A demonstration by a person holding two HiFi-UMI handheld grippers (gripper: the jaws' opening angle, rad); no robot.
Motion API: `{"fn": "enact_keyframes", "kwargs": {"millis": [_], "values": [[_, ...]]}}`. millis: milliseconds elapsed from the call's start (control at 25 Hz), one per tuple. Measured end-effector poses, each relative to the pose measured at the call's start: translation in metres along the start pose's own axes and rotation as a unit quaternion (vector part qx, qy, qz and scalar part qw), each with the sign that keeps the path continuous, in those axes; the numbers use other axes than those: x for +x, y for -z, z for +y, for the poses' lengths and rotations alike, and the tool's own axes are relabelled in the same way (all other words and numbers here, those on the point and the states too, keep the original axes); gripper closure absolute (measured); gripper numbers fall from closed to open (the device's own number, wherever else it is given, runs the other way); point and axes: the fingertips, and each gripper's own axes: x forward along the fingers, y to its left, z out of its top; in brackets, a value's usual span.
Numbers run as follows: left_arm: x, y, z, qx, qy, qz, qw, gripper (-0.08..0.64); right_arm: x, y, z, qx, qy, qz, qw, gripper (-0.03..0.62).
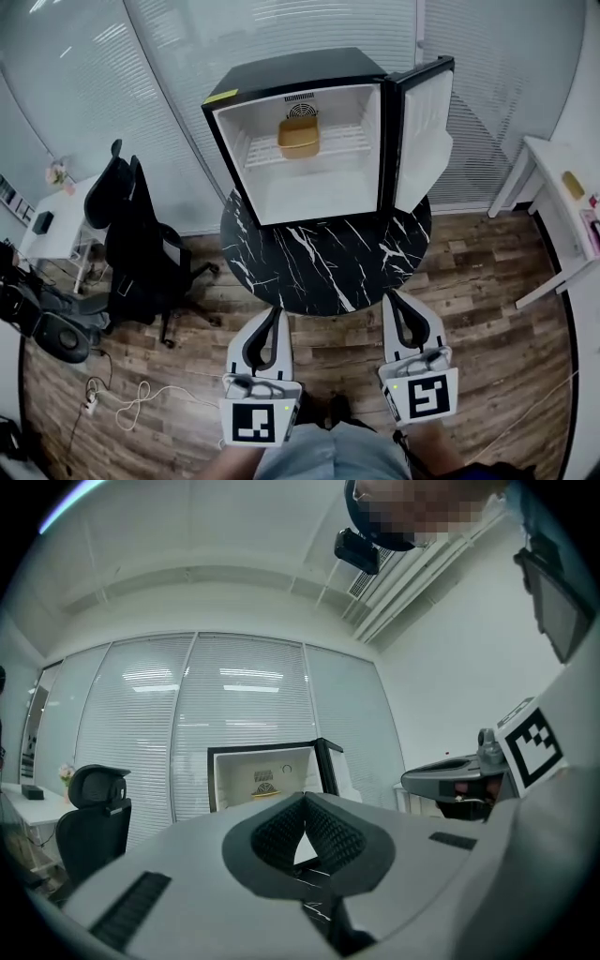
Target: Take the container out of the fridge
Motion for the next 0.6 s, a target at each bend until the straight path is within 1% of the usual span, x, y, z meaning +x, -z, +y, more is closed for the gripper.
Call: {"fn": "enact_keyframes", "kwargs": {"millis": [280, 360, 480, 600], "values": [[0.038, 0.014, 0.024, -0.006, -0.01, 0.003, 0.9999, 0.546, 0.045, 0.015, -0.011, 0.004, -0.004, 0.009, 1.0, 0.578], [0.056, 0.014, 0.035, -0.006, -0.006, -0.01, 0.9999, 0.546, 0.063, 0.018, -0.014, 0.002, -0.004, 0.013, 1.0, 0.578], [0.086, 0.026, 0.057, -0.018, -0.012, 0.002, 0.9998, 0.546, 0.096, 0.023, -0.018, -0.001, -0.005, 0.021, 1.0, 0.578], [0.116, 0.028, 0.076, -0.021, -0.009, 0.004, 0.9997, 0.546, 0.128, 0.021, -0.02, -0.007, -0.013, 0.024, 1.0, 0.578]]}}
